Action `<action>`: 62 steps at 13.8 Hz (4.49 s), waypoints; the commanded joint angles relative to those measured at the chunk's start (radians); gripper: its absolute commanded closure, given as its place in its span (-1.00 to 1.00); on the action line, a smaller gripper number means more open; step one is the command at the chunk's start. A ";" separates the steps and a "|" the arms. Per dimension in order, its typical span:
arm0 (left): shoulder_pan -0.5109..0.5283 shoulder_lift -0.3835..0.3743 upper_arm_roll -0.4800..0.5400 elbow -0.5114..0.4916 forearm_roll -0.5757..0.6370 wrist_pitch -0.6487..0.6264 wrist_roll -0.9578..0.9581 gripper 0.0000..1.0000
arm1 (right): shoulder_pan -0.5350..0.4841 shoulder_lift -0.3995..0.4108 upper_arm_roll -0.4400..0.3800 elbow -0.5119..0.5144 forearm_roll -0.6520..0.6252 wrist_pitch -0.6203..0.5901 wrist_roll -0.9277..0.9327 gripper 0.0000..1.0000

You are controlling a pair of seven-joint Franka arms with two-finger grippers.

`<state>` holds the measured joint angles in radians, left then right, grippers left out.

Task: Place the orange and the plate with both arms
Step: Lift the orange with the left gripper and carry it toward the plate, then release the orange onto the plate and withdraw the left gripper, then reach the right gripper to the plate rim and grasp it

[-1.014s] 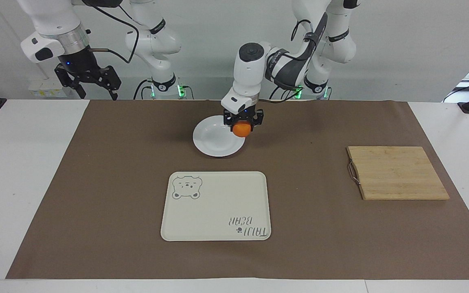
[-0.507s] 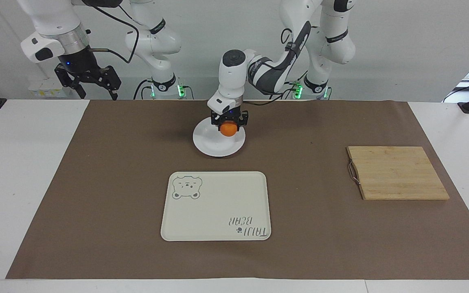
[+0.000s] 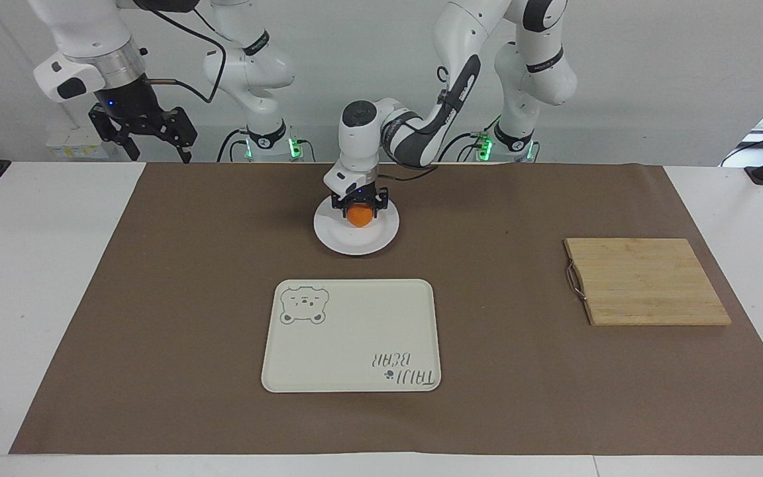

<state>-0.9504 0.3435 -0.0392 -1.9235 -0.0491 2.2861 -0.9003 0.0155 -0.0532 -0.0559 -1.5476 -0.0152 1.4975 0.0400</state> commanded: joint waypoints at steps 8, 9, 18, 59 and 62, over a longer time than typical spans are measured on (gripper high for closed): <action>0.160 -0.141 0.025 0.040 0.006 -0.115 0.072 -1.00 | -0.014 -0.016 -0.027 -0.020 -0.006 0.001 -0.019 -1.00; 0.192 -0.143 0.027 0.055 0.006 -0.140 0.118 -1.00 | -0.014 -0.016 -0.025 -0.020 -0.006 0.001 -0.019 -1.00; 0.559 -0.216 0.027 0.106 -0.009 -0.290 0.561 -1.00 | 0.000 -0.017 -0.002 -0.072 0.142 0.075 0.060 -1.00; 0.895 -0.327 0.061 0.396 0.055 -0.743 0.959 -1.00 | 0.208 -0.046 -0.002 -1.105 1.216 0.724 -0.620 -0.97; 0.895 -0.327 0.061 0.396 0.055 -0.741 0.959 -1.00 | 0.225 -0.045 -0.002 -1.109 1.216 0.763 -0.629 -0.19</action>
<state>-0.0583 0.0289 0.0253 -1.5213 -0.0131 1.5550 0.0676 0.2207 -0.0692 -0.0581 -2.6265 1.1605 2.2155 -0.5478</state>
